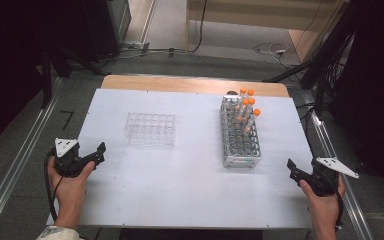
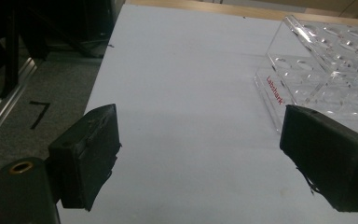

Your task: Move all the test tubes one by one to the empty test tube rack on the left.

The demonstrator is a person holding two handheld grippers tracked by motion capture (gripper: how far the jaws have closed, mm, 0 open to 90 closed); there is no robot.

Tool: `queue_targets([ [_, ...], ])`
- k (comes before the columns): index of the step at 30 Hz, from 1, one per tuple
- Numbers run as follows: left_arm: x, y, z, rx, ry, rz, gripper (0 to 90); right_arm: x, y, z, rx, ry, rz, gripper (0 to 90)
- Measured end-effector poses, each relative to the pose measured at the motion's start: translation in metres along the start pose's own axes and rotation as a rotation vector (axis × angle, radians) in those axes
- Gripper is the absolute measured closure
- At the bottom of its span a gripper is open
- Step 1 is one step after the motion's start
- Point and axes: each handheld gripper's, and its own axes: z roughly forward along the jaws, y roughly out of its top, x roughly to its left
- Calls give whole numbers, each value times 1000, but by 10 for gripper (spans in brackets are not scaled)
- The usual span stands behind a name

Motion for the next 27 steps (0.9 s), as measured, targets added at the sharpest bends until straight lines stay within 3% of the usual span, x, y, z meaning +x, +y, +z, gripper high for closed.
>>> queue_targets([
  [18, -2, 1, 1, -5, 7, 9, 127, 16, 9, 9, -13, 46, -18, 130],
  [27, -3, 1, 1, -2, 3, 18, 132, 20, 14, 13, -18, 68, -1, 131],
])
